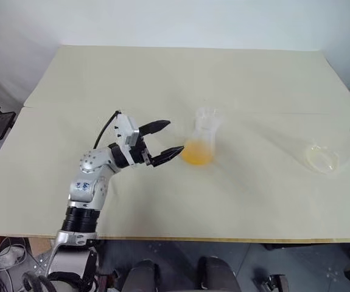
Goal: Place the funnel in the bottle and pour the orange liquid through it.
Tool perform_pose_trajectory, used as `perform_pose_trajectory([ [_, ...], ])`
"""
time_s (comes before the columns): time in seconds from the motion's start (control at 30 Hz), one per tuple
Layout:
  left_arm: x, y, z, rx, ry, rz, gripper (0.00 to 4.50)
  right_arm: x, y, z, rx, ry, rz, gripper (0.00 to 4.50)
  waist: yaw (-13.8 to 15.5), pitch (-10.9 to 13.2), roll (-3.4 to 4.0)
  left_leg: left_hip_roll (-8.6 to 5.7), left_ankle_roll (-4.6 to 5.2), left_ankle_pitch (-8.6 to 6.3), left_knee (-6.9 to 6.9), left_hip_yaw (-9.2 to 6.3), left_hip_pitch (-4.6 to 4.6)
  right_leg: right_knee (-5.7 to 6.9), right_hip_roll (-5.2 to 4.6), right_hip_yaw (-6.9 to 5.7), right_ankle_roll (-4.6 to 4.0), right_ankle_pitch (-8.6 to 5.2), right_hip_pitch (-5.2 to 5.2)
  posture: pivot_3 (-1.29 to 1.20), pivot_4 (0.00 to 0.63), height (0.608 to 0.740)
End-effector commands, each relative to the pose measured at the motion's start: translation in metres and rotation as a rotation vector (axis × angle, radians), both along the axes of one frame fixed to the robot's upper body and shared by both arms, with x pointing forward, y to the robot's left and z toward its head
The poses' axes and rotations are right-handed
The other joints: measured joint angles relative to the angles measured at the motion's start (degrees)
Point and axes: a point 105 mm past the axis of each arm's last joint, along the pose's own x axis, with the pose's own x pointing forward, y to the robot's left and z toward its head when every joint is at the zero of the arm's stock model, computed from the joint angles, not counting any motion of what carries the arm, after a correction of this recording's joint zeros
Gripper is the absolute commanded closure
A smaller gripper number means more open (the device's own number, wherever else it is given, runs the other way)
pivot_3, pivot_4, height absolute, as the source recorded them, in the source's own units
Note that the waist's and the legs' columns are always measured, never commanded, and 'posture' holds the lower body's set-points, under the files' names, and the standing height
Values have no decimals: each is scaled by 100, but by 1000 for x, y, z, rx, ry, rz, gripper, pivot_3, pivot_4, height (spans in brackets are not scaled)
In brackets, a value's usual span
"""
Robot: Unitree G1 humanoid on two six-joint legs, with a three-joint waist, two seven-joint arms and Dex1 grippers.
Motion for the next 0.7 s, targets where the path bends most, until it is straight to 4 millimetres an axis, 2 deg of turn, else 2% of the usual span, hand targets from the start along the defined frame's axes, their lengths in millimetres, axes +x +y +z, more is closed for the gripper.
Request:
perform_pose_trajectory([
  [0.03, -5, 12, 6, 25, -7, -13, 0, -4, 51, -5, -173, 52, 188, 34, 7, 0, 0, 0, 0, 0, 0, -2, -1, 0, 0, -1, 0, 0, 0, 0, 150, 740],
  [0.07, -6, 14, 5, 32, -2, -12, 0, -4, 57, -8, -187, 65, 210, 34, 18, 0, 0, 0, 0, 0, 0, -4, -1, 1, 0, -3, 0, 0, 0, 0, 150, 740],
  [0.1, -8, 18, 2, 65, 1, -14, 0, -6, 74, -23, -273, 87, 258, 34, 34, 0, 0, -2, 0, 0, 1, -4, -2, 1, -2, -2, 0, 0, 0, 0, 150, 740],
  [0.17, -13, 28, -4, 131, -2, -8, 0, -10, 90, -60, -392, 170, 327, 34, 59, 0, -2, -7, 1, 0, 2, -16, -5, 1, -5, -9, 0, 0, 3, 0, 150, 740],
  [0.33, -20, 48, -14, 226, -24, 26, 0, -42, 119, -131, -563, 400, 623, 34, 144, 3, -3, -14, 4, -2, -6, -20, -9, -3, -8, -16, 0, 0, 2, 0, 150, 740],
  [0.53, -21, 68, -34, 339, -54, 99, 0, -54, 125, -162, -608, 438, 708, 34, 136, 3, -3, -3, 2, -2, 3, -13, 7, -11, -2, -8, 0, 0, 14, 0, 150, 740],
  [0.7, -26, 68, -33, 328, -71, 103, 0, -57, 125, -177, -592, 468, 722, 34, 145, 3, -3, -4, 2, -1, 4, -7, 6, -9, -2, -9, 0, 0, 13, 0, 150, 740],
])
